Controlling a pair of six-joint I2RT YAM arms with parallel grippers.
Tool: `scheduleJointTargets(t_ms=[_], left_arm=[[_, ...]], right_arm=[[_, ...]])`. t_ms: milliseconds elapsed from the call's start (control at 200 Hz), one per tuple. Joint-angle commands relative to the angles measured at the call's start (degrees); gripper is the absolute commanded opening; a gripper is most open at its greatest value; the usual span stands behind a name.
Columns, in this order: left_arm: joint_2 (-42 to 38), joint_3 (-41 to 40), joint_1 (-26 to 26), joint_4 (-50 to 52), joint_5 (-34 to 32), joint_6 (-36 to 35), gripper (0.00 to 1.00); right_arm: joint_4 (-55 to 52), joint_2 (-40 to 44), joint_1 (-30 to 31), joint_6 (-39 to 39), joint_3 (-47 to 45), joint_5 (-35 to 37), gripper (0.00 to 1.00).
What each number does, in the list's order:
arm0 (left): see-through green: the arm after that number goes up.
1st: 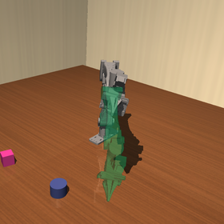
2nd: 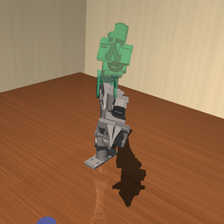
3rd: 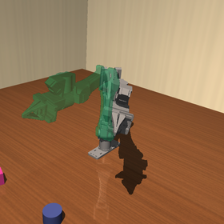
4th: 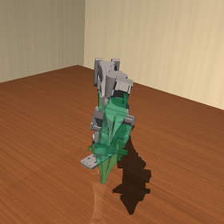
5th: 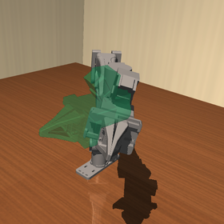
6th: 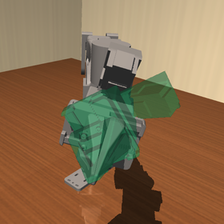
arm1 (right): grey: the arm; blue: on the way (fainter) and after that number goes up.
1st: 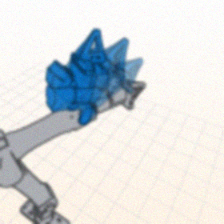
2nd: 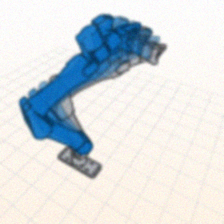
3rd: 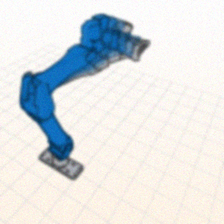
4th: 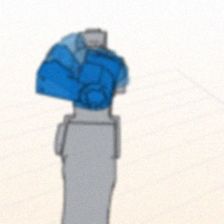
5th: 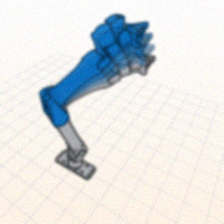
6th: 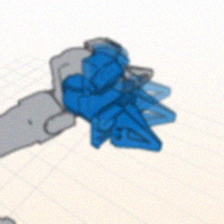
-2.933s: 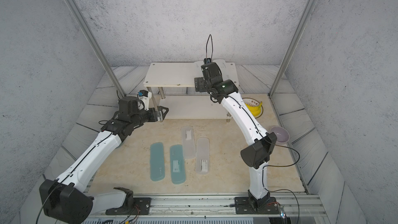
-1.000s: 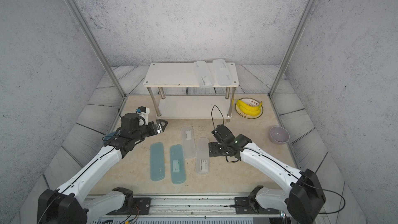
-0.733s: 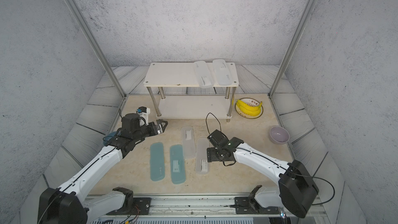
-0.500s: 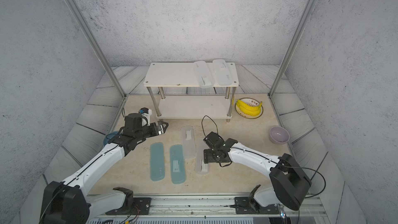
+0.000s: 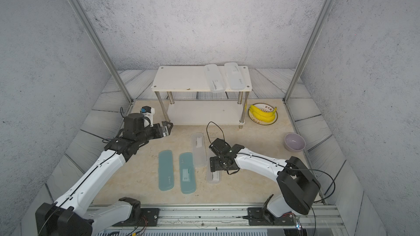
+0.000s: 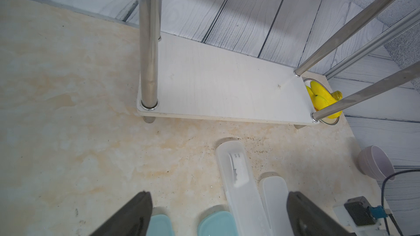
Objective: Place the pencil cases on the shelf according to color
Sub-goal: Pick up the pencil case from the center of the board.
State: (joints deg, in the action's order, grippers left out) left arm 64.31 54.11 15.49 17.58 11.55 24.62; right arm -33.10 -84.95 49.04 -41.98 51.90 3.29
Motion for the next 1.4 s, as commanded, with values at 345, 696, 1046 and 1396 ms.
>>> scheduleJointTargets(t_ms=[345,696,1046,1396], left_arm=[[-3.23,0.99,-0.37,2.82,2.67,-4.17,0.99],[-1.65,1.16,-0.31,1.6,5.32,-4.25,0.99],[-2.17,1.07,-0.32,2.1,5.88,-4.84,0.99],[-1.57,0.24,-0.37,1.76,6.83,-4.45,0.99]], right_arm=[[-3.62,-12.72,5.56,-1.9,8.68,2.33,1.0],[-14.76,-12.92,6.13,-7.49,6.72,13.56,1.0],[-2.78,6.35,4.79,-1.08,-6.33,4.07,1.0],[-1.56,7.03,4.83,5.32,-9.28,8.39,1.0]])
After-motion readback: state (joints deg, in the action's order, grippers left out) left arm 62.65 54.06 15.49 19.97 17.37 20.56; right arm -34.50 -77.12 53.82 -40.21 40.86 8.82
